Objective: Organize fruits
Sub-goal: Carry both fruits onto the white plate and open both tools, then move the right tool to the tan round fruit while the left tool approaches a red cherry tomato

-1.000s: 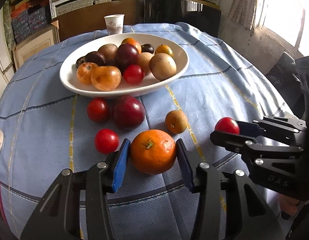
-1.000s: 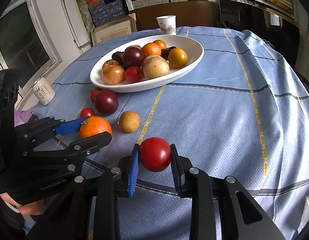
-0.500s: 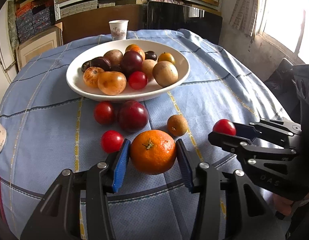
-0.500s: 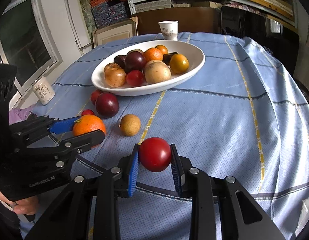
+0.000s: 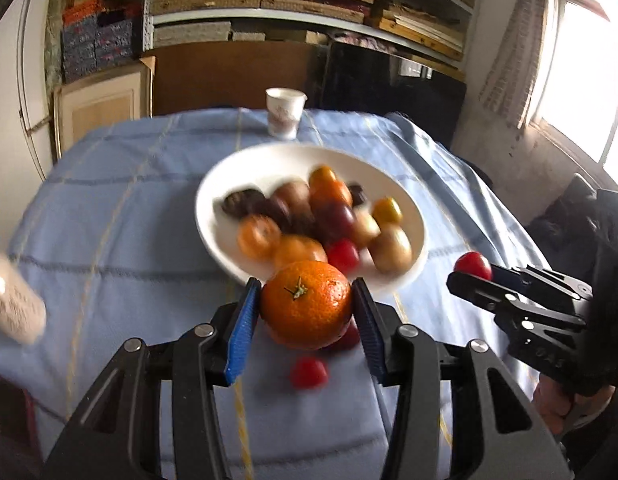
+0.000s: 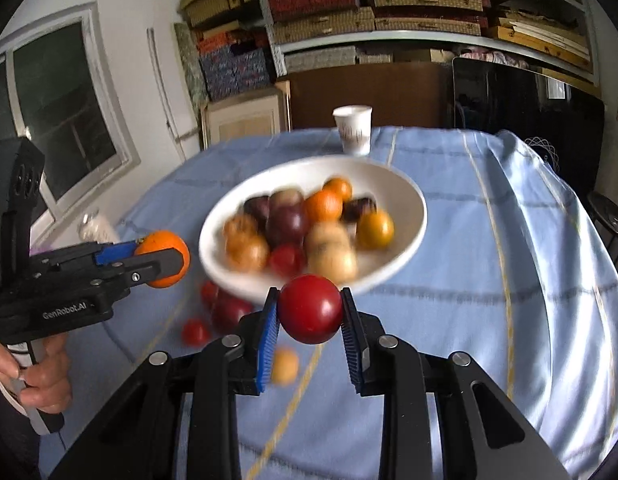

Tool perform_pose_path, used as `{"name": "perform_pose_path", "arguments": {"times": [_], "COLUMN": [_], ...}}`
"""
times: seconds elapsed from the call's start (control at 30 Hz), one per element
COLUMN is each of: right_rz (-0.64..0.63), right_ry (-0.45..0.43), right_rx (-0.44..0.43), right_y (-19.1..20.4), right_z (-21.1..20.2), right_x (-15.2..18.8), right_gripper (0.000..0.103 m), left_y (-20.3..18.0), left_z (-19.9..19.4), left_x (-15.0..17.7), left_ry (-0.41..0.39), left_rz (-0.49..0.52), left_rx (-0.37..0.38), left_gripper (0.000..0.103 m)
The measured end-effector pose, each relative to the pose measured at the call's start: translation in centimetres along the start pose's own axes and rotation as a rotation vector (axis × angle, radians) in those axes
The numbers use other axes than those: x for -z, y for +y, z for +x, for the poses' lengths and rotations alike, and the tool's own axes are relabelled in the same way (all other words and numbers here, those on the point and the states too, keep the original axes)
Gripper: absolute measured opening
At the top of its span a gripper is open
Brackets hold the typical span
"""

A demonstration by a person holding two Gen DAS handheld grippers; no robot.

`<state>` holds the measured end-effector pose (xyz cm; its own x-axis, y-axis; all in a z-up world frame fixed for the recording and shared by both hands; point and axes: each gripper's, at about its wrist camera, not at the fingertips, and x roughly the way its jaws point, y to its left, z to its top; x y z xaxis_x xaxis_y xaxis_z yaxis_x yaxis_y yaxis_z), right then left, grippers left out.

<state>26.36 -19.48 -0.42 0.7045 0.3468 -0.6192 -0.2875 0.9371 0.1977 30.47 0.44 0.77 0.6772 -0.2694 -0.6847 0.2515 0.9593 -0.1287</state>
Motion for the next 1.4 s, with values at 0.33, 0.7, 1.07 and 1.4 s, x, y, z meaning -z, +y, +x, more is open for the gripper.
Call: {"name": "perform_pose_path", "arguments": {"times": [0.33,0.7,1.07,1.4], "right_rz": [0.147,0.135,0.055,-0.075], "right_ry": [0.060,0.006,-0.035,0.069], "right_rx": [0.009,-0.025,-0.054,0.063], "right_y": [-3.2,-2.4,0.2,2.0], "right_z": [8.5,6.5,1.1,1.7], "right_x": [-6.3,-5.7,-0.2,2.9], "right_gripper": [0.030,0.052,0.054,0.055], "left_y": [1.8,2.1,0.9,3.9], "left_z": [8.8,7.6,0.1,0.6], "left_x": [-8.1,-8.1,-0.5,4.0], "left_ry": [0.034,-0.003,-0.055,0.061], "left_rz": [-0.027,-0.052,-0.058,-0.099], "left_rx": [-0.086,-0.226,-0.328,-0.311], "left_gripper": [0.046,0.083,0.096,0.096]}}
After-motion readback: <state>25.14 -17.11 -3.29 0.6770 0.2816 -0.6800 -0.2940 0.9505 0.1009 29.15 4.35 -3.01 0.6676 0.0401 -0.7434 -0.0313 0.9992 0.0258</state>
